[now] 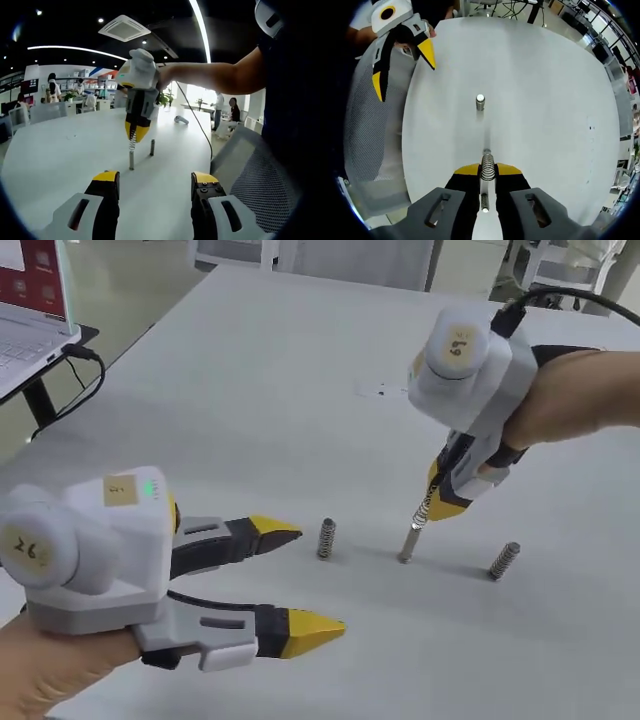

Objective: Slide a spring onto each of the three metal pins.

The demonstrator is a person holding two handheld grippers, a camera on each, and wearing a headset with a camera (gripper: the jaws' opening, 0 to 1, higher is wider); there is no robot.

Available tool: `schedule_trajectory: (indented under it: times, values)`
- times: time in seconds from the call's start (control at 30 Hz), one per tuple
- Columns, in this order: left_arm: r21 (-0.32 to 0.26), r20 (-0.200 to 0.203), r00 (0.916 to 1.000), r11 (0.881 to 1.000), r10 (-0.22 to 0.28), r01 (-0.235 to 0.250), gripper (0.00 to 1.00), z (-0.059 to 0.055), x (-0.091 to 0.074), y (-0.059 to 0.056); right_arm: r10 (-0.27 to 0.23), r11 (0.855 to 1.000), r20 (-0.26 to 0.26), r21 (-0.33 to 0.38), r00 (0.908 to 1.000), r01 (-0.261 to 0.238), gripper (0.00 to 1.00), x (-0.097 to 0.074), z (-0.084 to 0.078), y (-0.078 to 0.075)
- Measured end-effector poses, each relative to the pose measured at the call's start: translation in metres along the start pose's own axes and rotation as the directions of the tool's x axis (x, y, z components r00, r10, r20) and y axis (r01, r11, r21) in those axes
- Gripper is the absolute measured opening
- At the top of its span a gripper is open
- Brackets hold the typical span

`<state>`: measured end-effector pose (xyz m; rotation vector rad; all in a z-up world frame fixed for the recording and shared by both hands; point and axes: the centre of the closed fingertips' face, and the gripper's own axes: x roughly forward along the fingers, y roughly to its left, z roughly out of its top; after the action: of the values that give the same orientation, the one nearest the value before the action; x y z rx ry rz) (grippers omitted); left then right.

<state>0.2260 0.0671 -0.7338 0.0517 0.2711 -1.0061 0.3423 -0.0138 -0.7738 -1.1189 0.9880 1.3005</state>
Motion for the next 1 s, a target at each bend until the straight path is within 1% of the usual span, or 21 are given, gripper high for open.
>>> schedule_trajectory:
  times: [0.03,0.13,0.33,0.37,0.5,0.6,0.83,1.0]
  values:
    - [0.0,0.0,1.0,1.0,0.0,0.0,0.53,0.0,0.0,0.0,0.004,1.0,-0.004,0.004,1.0,-0.004,0.08,0.0,0.0,0.003]
    - [0.0,0.0,1.0,1.0,-0.002,0.002,0.52,0.0,0.001,-0.001,0.009,1.0,-0.017,0.007,0.9998,-0.009,0.08,0.002,-0.003,0.004]
    - [-0.002,-0.001,1.0,1.0,-0.001,0.001,0.52,0.0,0.001,0.0,0.013,1.0,-0.025,0.01,0.9996,-0.013,0.08,0.008,-0.005,0.0]
    - [-0.002,-0.001,1.0,1.0,-0.002,0.002,0.52,0.0,0.001,0.0,0.014,1.0,-0.025,0.01,0.9996,-0.014,0.08,0.006,-0.005,0.001]
    - [-0.001,-0.003,1.0,1.0,-0.003,0.003,0.52,0.0,0.002,0.0,0.019,1.0,-0.029,0.011,0.9994,-0.018,0.08,0.008,-0.005,-0.001]
    - [-0.002,-0.004,1.0,1.0,-0.003,0.003,0.52,0.0,0.002,0.001,0.025,1.0,-0.034,0.012,0.9991,-0.024,0.08,0.009,-0.005,0.001]
    - [-0.003,-0.004,1.0,1.0,-0.002,0.002,0.51,0.0,0.003,0.001,0.039,0.999,-0.044,0.017,0.9983,-0.038,0.08,0.015,-0.007,0.003]
    - [-0.002,-0.004,1.0,1.0,-0.002,0.002,0.51,0.001,0.003,0.002,0.039,0.999,-0.048,0.016,0.9981,-0.039,0.08,0.022,-0.008,0.005]
